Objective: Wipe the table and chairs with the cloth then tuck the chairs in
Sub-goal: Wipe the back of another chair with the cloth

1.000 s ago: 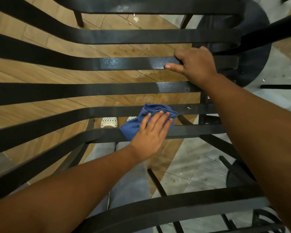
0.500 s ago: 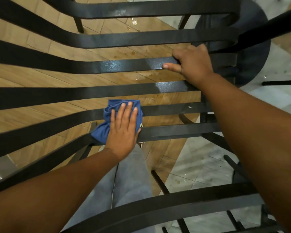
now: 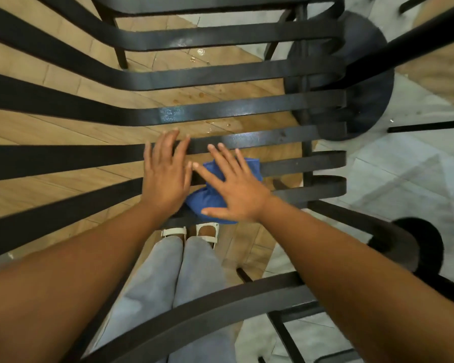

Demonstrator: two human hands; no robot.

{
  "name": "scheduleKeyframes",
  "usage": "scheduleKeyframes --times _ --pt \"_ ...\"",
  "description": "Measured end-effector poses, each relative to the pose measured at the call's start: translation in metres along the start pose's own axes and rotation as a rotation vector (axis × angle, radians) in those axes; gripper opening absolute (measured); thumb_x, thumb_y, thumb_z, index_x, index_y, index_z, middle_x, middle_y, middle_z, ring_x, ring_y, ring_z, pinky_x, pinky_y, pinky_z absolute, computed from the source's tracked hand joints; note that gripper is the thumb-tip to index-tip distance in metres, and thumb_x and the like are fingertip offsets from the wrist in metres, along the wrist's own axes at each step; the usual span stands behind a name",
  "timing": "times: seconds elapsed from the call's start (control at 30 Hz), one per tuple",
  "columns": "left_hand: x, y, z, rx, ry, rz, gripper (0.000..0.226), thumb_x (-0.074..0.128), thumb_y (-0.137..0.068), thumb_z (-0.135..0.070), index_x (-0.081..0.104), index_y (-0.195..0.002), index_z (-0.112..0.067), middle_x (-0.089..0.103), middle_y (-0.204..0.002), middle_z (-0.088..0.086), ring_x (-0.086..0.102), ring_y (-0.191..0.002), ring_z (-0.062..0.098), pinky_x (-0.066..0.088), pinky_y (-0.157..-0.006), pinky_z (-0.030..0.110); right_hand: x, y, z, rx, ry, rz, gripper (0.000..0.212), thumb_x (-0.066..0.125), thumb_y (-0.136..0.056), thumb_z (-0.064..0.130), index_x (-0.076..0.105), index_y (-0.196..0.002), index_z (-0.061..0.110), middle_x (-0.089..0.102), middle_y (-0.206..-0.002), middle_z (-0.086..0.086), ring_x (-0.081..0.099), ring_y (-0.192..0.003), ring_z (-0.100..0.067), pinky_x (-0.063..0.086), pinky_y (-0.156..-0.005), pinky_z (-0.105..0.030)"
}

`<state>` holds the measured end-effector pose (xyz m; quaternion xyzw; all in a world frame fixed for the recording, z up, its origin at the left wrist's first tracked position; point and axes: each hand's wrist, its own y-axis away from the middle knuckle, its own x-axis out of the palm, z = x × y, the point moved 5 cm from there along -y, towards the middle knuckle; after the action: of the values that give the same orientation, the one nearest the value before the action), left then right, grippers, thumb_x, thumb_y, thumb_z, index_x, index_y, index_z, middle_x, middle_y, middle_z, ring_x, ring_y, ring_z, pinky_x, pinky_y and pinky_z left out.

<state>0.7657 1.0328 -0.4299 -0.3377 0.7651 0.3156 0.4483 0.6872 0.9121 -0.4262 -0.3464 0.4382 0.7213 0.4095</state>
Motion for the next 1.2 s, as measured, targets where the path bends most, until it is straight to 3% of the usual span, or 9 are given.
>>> scheduleKeyframes --times 0.2,0.37,0.47,0.53,0.6,0.7,0.8,1.07,1.2 --pt "0.025 -0.019 -0.008 -0.004 -0.018 0.168 0.055 0.039 -0.097 -0.025 0.021 -0.149 -0.018 0.013 -0.156 0.012 0.004 -0.144 0.030 -0.002 -0.112 0.052 0.009 -0.007 -0.011 0.185 0.186 0.074 0.075 0.032 -0.084 0.066 0.021 -0.148 0.029 0.013 -0.157 -0.009 0.010 -0.143 -0.040 0.008 -0.103 -0.071" --pt "0.033 -0.026 -0.008 -0.067 -0.062 0.140 0.053 0.037 -0.098 -0.038 0.024 -0.147 -0.026 0.026 -0.149 0.012 0.010 -0.142 0.028 -0.007 -0.112 0.050 0.006 0.026 -0.061 0.389 0.177 0.087 0.080 0.050 -0.092 0.027 -0.011 -0.143 0.040 -0.034 -0.145 -0.001 -0.033 -0.131 -0.036 -0.016 -0.100 -0.066" --pt "0.035 -0.026 -0.010 -0.082 -0.060 0.162 0.051 0.036 -0.098 -0.040 0.026 -0.146 -0.026 0.029 -0.145 0.014 0.012 -0.141 0.029 -0.008 -0.112 0.049 0.004 0.026 -0.062 0.382 0.082 0.132 0.077 0.049 -0.087 -0.003 0.017 -0.150 0.026 -0.029 -0.148 -0.006 -0.026 -0.135 -0.043 -0.005 -0.104 -0.070" --pt "0.034 -0.027 -0.011 -0.088 -0.045 0.166 0.051 0.037 -0.098 -0.041 0.026 -0.146 -0.026 0.027 -0.145 0.014 0.011 -0.141 0.029 -0.009 -0.111 0.050 -0.018 0.028 -0.063 0.333 -0.061 -0.034 0.059 0.048 -0.079 -0.011 0.050 -0.134 0.009 0.010 -0.155 -0.020 0.006 -0.139 -0.051 0.018 -0.104 -0.073" --pt "0.034 -0.029 -0.015 -0.087 -0.035 0.165 0.052 0.037 -0.098 -0.041 0.027 -0.145 -0.024 0.027 -0.145 0.014 0.011 -0.141 0.029 -0.009 -0.111 0.051 -0.046 0.031 -0.066 0.317 -0.252 -0.213 0.055 0.043 -0.079 -0.009 0.052 -0.131 0.005 0.030 -0.149 -0.022 0.022 -0.139 -0.043 0.023 -0.109 -0.063" --pt "0.039 -0.034 -0.029 -0.034 -0.036 0.189 0.053 0.030 -0.097 -0.045 0.033 -0.142 -0.019 0.035 -0.138 0.015 0.021 -0.137 0.030 -0.004 -0.111 0.054 -0.060 0.023 -0.068 0.434 -0.113 -0.261 0.065 0.046 -0.093 0.024 0.014 -0.150 0.018 0.007 -0.157 -0.014 0.001 -0.145 -0.034 -0.006 -0.110 -0.059" --pt "0.045 -0.040 -0.047 -0.025 -0.049 0.158 0.058 0.023 -0.091 -0.047 0.044 -0.136 -0.016 0.047 -0.122 0.016 0.039 -0.121 0.033 0.007 -0.108 0.059 -0.042 0.009 -0.071 0.808 -0.003 -0.130 0.075 0.037 -0.094 0.054 -0.005 -0.149 0.027 -0.014 -0.156 -0.015 -0.015 -0.142 -0.040 -0.012 -0.107 -0.060" --pt "0.048 -0.040 -0.047 -0.067 -0.069 0.056 0.047 0.035 -0.091 -0.040 0.054 -0.122 -0.010 0.054 -0.105 0.017 0.050 -0.101 0.038 0.022 -0.103 0.061 -0.022 -0.020 -0.067 0.512 0.026 -0.173 0.053 0.026 -0.100 0.032 0.017 -0.150 0.019 0.006 -0.159 -0.006 -0.002 -0.146 -0.026 -0.006 -0.115 -0.045" --pt "0.049 -0.040 -0.048 -0.063 -0.046 0.016 0.046 0.034 -0.092 -0.042 0.054 -0.120 -0.012 0.053 -0.102 0.016 0.050 -0.099 0.037 0.023 -0.103 0.060 -0.029 0.010 -0.111 0.713 -0.038 -0.309 0.052 0.032 -0.098 0.033 0.026 -0.148 0.025 0.012 -0.158 -0.005 0.002 -0.146 -0.027 -0.006 -0.114 -0.046"
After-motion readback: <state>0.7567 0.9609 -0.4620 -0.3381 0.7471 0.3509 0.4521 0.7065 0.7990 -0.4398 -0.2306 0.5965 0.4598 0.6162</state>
